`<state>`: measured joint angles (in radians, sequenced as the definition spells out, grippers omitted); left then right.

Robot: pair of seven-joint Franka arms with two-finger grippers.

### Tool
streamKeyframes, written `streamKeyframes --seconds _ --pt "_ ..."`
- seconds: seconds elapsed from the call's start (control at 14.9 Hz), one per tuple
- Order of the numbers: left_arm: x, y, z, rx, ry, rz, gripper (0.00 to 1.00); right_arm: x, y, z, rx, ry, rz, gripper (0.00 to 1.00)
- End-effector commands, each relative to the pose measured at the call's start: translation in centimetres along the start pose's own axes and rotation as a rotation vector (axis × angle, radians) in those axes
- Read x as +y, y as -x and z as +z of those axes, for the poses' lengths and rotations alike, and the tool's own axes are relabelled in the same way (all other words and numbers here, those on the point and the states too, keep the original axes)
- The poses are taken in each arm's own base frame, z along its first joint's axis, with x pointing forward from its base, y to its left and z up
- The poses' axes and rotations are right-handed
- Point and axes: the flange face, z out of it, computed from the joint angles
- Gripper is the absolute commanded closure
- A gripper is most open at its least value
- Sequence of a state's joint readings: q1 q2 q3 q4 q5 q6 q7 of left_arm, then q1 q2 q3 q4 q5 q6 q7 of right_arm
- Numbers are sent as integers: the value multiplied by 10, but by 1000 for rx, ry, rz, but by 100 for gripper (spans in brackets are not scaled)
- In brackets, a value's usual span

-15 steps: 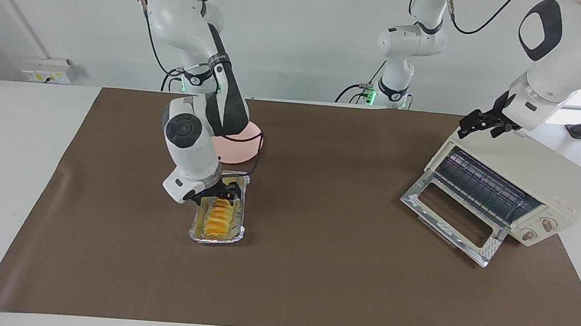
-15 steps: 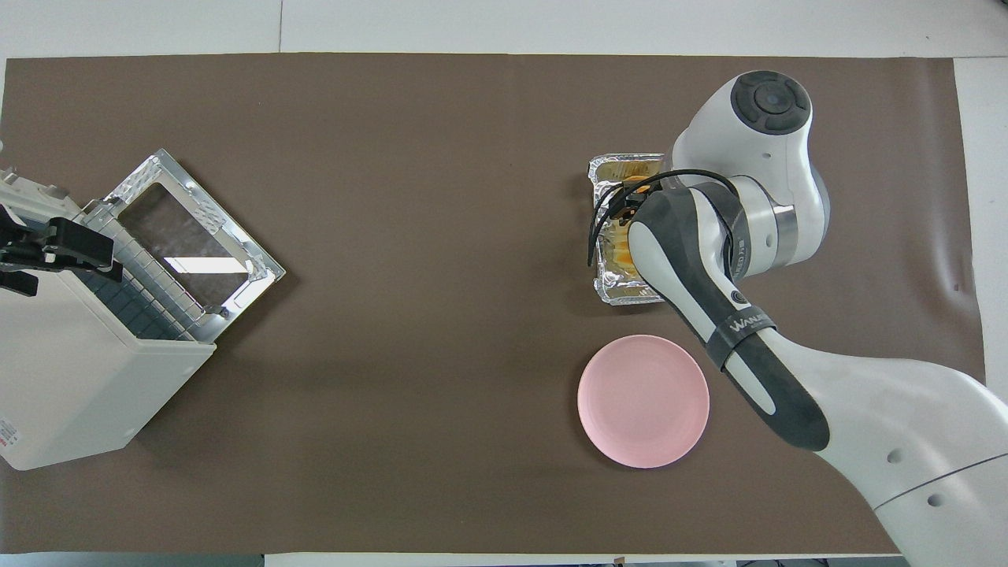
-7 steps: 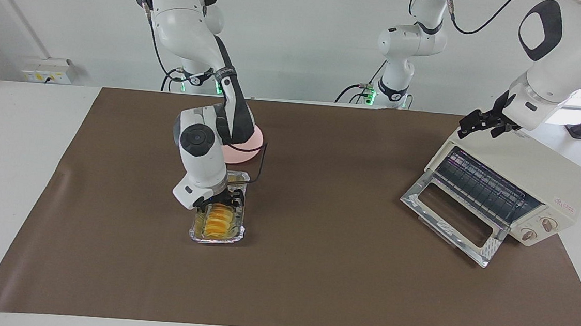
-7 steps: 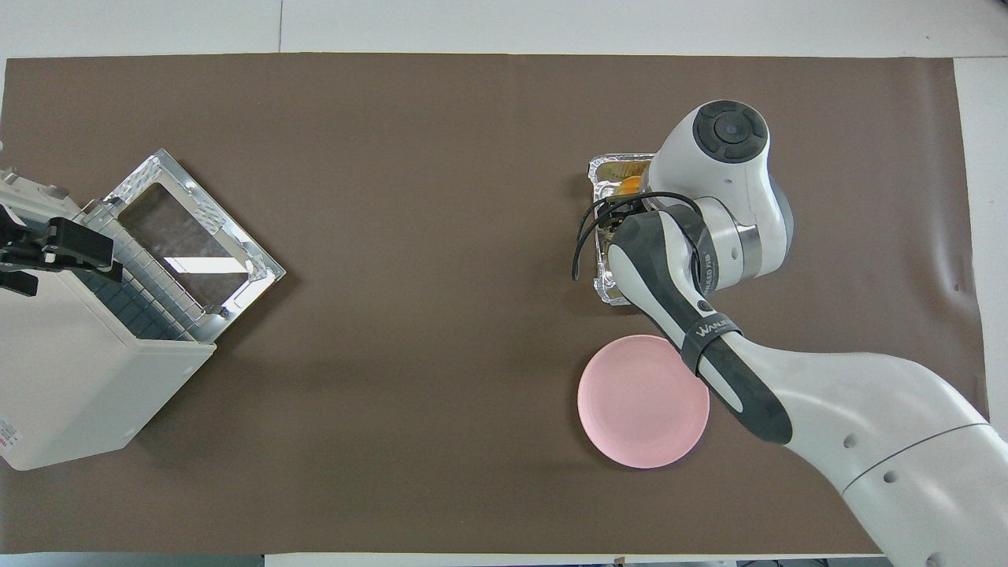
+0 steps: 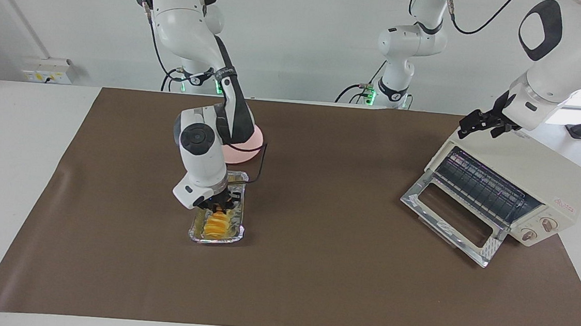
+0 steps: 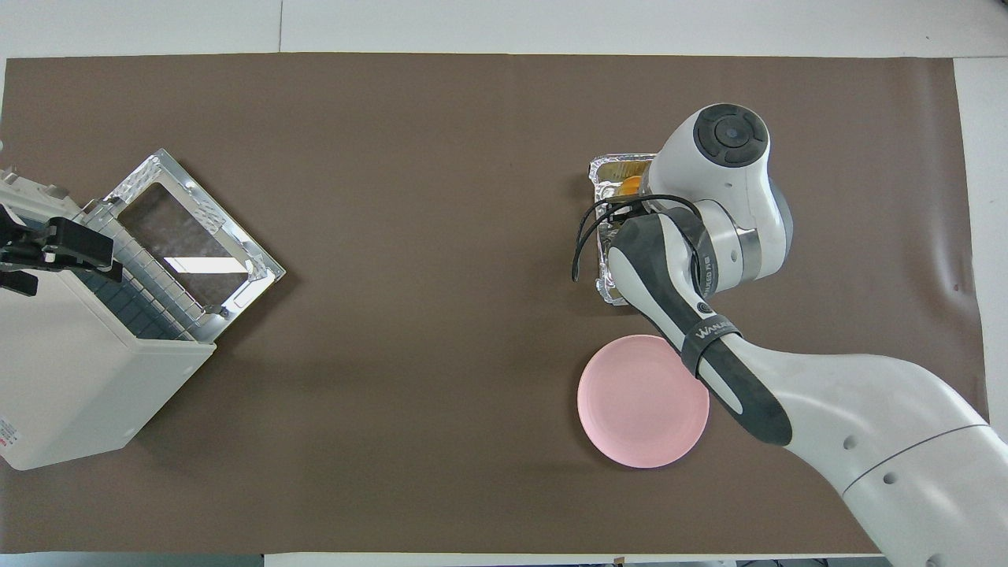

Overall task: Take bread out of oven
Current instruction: 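Lift the bread out of the foil tray with the right gripper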

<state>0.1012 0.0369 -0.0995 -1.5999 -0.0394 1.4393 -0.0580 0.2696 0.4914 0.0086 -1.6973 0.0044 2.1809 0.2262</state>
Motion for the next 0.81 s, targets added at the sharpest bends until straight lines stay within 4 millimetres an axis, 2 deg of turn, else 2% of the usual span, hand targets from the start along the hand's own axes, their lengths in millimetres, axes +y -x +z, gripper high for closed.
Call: streamKeyframes --seconds 0.0,0.27,0.47,0.74 --pt "-2 6 -2 19 -17 -2 0 0 -2 -16 -4 16 3 100" --pt "-2 6 -2 19 -17 -2 0 2 -2 -31 -25 19 9 100" --pt "-2 6 -2 19 -17 -2 0 4 6 -60 -35 13 16 100" --pt "-2 6 -2 19 -17 -2 0 4 27 -99 -65 17 13 100"
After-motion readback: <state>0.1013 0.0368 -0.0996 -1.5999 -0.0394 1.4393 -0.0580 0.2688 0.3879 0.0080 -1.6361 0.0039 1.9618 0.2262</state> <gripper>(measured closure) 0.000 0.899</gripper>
